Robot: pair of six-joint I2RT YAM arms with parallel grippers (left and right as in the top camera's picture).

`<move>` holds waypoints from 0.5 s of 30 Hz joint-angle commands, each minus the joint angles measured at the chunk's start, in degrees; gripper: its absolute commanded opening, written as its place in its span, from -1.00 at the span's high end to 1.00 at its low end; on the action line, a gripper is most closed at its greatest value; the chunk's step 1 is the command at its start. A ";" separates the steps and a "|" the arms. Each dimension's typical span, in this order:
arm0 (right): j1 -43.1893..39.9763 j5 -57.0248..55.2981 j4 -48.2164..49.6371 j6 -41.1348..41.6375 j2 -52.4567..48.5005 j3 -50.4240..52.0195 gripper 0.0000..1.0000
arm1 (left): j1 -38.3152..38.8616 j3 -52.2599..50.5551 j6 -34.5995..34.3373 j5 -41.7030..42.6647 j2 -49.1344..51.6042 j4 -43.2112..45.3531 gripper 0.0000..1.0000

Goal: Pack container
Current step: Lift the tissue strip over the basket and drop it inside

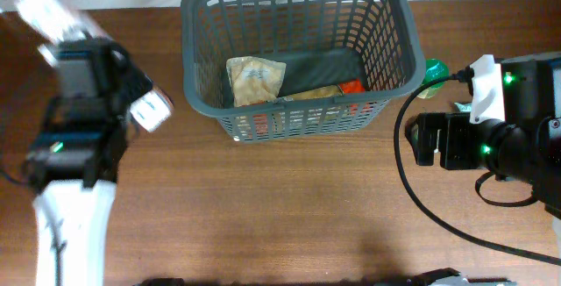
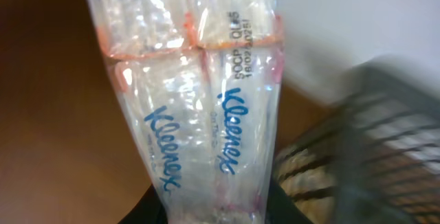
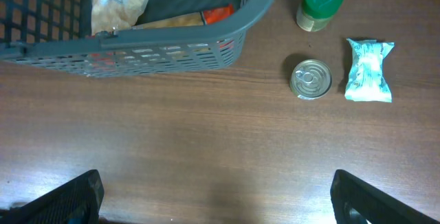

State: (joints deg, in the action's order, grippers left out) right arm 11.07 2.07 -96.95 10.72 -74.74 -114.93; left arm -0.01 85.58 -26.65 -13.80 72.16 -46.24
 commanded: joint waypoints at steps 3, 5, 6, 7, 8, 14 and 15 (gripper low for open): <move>-0.26 0.50 -0.24 0.04 -0.04 0.02 -0.98 | 4.85 12.94 41.51 17.20 -1.05 5.49 0.96; -0.26 0.50 -0.24 0.04 -0.04 0.02 -0.98 | 7.17 15.28 48.83 17.51 0.24 6.36 0.96; -0.26 0.50 -0.24 0.04 -0.04 0.02 -0.98 | 8.33 15.96 52.26 17.53 1.03 6.60 0.96; -0.26 0.50 -0.24 0.04 -0.04 0.02 -0.98 | 9.86 16.50 56.54 17.53 2.14 6.78 0.96; -0.26 0.50 -0.24 0.04 -0.04 0.02 -0.98 | 11.87 16.94 61.37 17.51 3.61 6.84 0.96; -0.26 0.50 -0.24 0.04 -0.04 0.02 -0.98 | 20.83 18.40 80.41 10.88 13.07 8.35 0.97; -0.24 0.50 -0.24 0.04 -0.04 0.02 -0.98 | 21.75 18.40 85.18 10.82 14.93 8.87 0.96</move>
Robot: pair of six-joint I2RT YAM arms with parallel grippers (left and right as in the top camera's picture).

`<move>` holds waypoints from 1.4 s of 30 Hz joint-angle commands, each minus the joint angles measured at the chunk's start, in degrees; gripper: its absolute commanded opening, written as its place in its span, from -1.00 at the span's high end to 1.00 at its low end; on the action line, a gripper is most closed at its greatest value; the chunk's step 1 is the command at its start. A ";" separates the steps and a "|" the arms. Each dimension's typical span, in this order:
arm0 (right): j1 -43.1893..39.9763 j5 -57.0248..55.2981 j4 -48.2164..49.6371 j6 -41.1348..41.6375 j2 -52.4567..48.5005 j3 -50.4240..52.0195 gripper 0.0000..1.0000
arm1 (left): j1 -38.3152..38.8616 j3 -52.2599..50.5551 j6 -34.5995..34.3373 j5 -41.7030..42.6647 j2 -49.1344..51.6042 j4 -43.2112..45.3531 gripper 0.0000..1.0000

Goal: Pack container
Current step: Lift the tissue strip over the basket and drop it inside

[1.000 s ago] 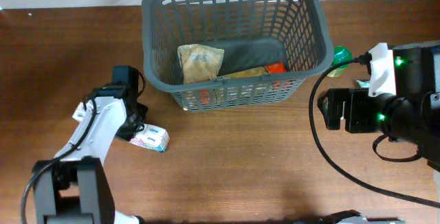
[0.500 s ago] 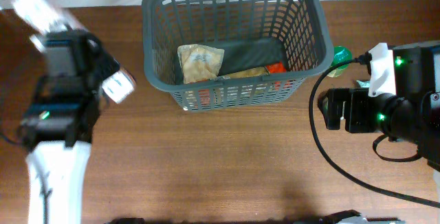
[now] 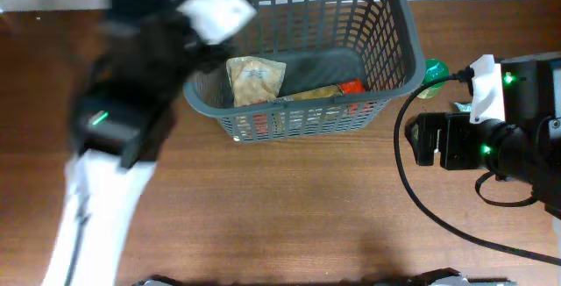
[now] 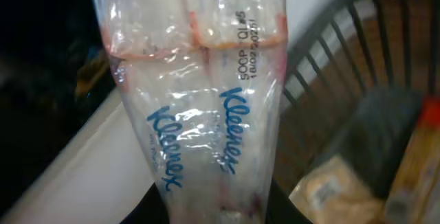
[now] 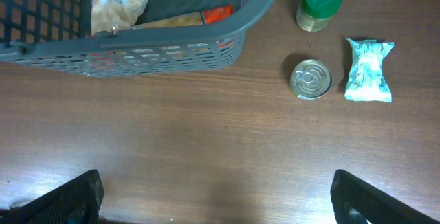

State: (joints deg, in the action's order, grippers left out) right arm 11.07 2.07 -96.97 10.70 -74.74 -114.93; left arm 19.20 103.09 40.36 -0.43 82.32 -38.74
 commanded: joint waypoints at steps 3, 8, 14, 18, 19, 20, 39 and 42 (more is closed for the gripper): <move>-0.26 0.50 -0.22 0.07 -0.04 0.02 -0.98 | 4.66 0.90 36.15 -2.34 10.80 3.61 0.96; -0.26 0.50 -0.22 0.07 -0.04 0.02 -0.98 | 5.09 0.90 37.94 -1.20 16.81 12.35 0.97; -0.26 0.50 -0.22 0.07 -0.04 0.02 -0.98 | 5.09 0.90 37.75 3.67 20.50 13.22 0.96; -0.26 0.50 -0.22 0.07 -0.04 0.02 -0.98 | 5.42 0.90 37.70 3.67 21.79 12.02 0.96; -0.26 0.48 -0.22 0.07 -0.04 0.02 -0.98 | 5.57 0.90 37.70 3.72 21.88 11.58 0.97; -0.26 0.50 -0.22 0.07 -0.04 0.02 -0.98 | 5.57 0.90 37.70 3.72 21.88 11.26 0.97; -0.26 0.50 -0.22 0.07 -0.04 0.02 -0.98 | 8.22 0.92 -17.49 -6.88 -5.33 -12.55 -0.98; -0.26 0.50 -0.22 0.07 -0.04 0.02 -0.98 | 4.50 0.92 -26.64 -6.88 -10.21 -21.18 -0.98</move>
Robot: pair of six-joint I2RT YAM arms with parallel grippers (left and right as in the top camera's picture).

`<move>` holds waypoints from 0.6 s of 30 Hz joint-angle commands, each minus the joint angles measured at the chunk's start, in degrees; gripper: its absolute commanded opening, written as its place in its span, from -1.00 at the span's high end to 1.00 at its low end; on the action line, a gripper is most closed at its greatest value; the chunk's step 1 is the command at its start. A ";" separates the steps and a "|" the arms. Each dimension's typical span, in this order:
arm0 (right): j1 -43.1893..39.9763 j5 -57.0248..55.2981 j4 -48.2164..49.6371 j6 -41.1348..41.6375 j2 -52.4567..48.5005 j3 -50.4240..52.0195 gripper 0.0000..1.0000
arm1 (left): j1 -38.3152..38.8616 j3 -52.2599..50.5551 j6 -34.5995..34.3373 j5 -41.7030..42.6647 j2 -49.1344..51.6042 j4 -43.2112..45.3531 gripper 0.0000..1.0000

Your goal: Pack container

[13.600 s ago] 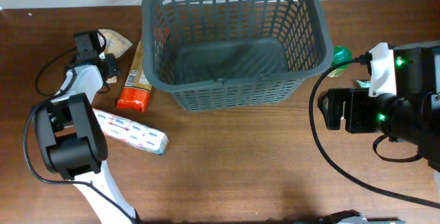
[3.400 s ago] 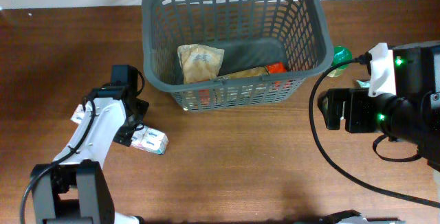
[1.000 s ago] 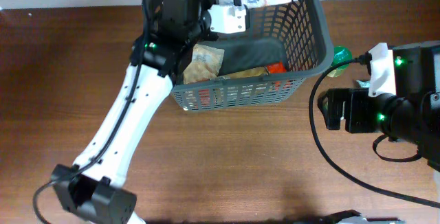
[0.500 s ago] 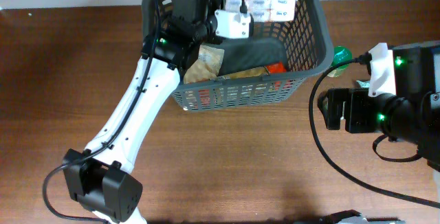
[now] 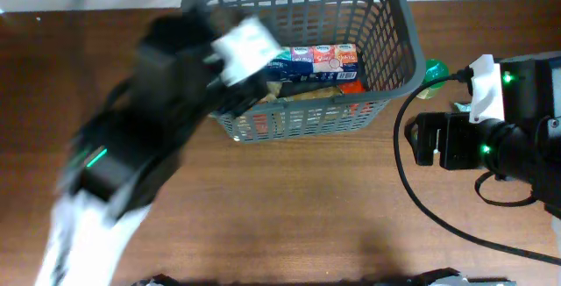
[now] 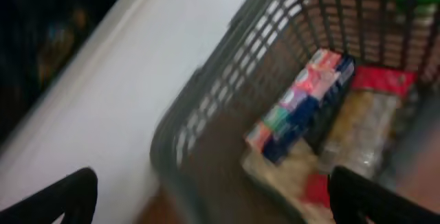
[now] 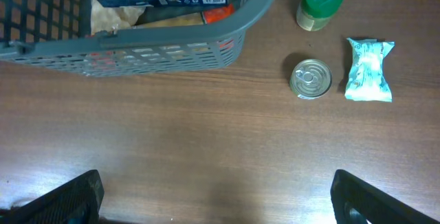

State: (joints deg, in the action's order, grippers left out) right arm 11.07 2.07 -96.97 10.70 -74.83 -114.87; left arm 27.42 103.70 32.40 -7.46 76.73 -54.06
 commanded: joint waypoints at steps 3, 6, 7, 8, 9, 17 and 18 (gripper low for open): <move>-0.26 0.50 -0.22 0.07 0.04 -0.04 -0.98 | -7.43 0.28 -22.86 0.13 -8.35 -14.21 -0.98; -0.26 0.50 -0.22 0.07 0.04 -0.04 -0.98 | -10.36 0.26 -25.53 -1.68 -10.25 -21.46 -0.98; -0.26 0.48 -0.22 0.07 0.04 -0.04 -0.98 | -11.39 0.07 -27.30 -2.01 -10.60 -23.19 -0.98; -0.26 0.50 -0.22 0.07 0.04 -0.04 -0.98 | -12.26 -0.33 -28.30 -1.97 -10.95 -24.33 -0.98; -0.26 0.50 -0.22 0.07 0.04 -0.04 -0.98 | -13.25 -1.20 -28.76 -1.44 -11.50 -25.11 -0.98; -0.24 0.50 -0.22 0.07 0.04 -0.04 -0.98 | -20.04 -13.14 -23.89 15.61 -17.64 -25.70 -0.98; -0.26 0.50 -0.22 0.07 0.04 -0.04 -0.98 | -20.72 -14.43 -22.71 17.38 -18.18 -26.01 -0.98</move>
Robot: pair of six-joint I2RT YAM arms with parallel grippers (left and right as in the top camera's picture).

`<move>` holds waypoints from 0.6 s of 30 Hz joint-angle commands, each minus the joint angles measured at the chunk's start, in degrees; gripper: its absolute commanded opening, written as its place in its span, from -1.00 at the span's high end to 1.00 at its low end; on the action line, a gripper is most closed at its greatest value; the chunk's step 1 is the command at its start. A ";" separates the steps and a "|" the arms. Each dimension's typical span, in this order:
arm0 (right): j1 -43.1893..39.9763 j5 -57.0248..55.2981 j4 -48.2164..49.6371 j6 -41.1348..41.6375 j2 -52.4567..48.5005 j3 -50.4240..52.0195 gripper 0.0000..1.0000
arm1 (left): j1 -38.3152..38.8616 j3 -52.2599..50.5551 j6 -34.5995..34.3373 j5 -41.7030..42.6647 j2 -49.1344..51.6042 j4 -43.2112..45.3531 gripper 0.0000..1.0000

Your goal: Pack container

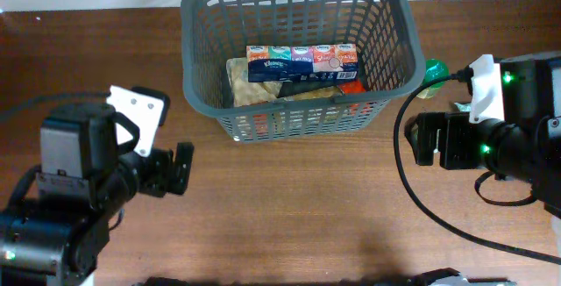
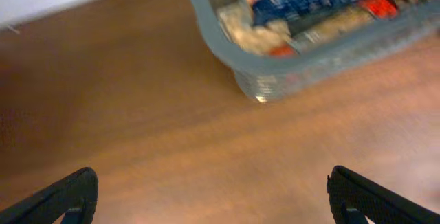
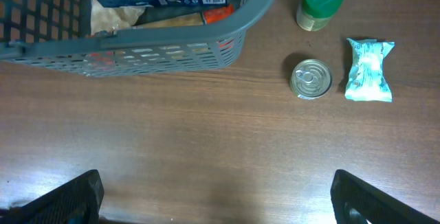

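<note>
The grey plastic basket (image 1: 386,23) stands at the back middle of the table. Inside it lies a Kleenex tissue pack (image 1: 300,60) on top of a beige food bag (image 1: 241,80) and a red packet (image 1: 352,85). My left gripper (image 2: 210,200) is open over bare wood, in front and left of the basket (image 2: 213,31). My right gripper (image 3: 216,196) is open above the table, right of the basket (image 3: 137,42). A green-lidded jar (image 3: 320,3), a tin can (image 3: 311,78) and a white-green packet (image 3: 369,70) lie on the table.
The wooden table (image 1: 289,216) extends in front of the basket. A black cable (image 1: 412,189) loops from the right arm across the table's right side. A white wall strip runs along the back edge.
My left arm has drawn back from over the basket to the table's left front. The tissue pack stays in the basket. The right arm has not moved.
My left gripper held the Kleenex pack at the table's left side. Then it carried the pack over the basket's left rim. Later the pack lay in the basket and the gripper was open above it. Now the left arm is back at the left.
</note>
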State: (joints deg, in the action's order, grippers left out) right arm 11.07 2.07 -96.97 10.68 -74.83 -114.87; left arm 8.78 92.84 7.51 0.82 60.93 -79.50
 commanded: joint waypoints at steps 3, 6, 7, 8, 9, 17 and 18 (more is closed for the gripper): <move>-0.26 0.50 -0.22 0.09 0.04 -0.04 -0.98 | -3.30 -4.31 4.04 11.78 -3.26 -1.31 -0.98; -0.26 0.50 -0.22 0.09 0.04 -0.04 -0.98 | -3.69 -3.89 6.36 12.98 -4.59 -1.62 -0.98; -0.26 0.48 -0.22 0.09 0.04 -0.04 -0.98 | -3.69 -3.37 6.38 12.92 -4.98 -2.01 -0.98; -0.26 0.50 -0.22 0.09 0.04 -0.04 -0.98 | -3.69 -2.69 6.54 12.92 -5.31 -2.60 -0.98; -0.26 0.50 -0.22 0.09 0.04 -0.04 -0.98 | -3.69 -1.77 7.28 12.96 -5.57 -3.78 -0.98; -0.26 -2.32 -0.33 -7.30 -0.07 -0.04 -0.98 | -3.69 8.44 9.99 8.46 -5.68 -15.74 -0.98; -0.26 -2.32 -0.33 -7.28 -0.17 -0.04 -0.98 | -3.69 9.86 9.99 7.45 -5.68 -17.00 -0.98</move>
State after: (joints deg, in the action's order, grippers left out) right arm 11.03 0.93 -96.97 5.72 -74.85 -114.87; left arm 5.43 98.32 15.75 11.31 55.48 -94.17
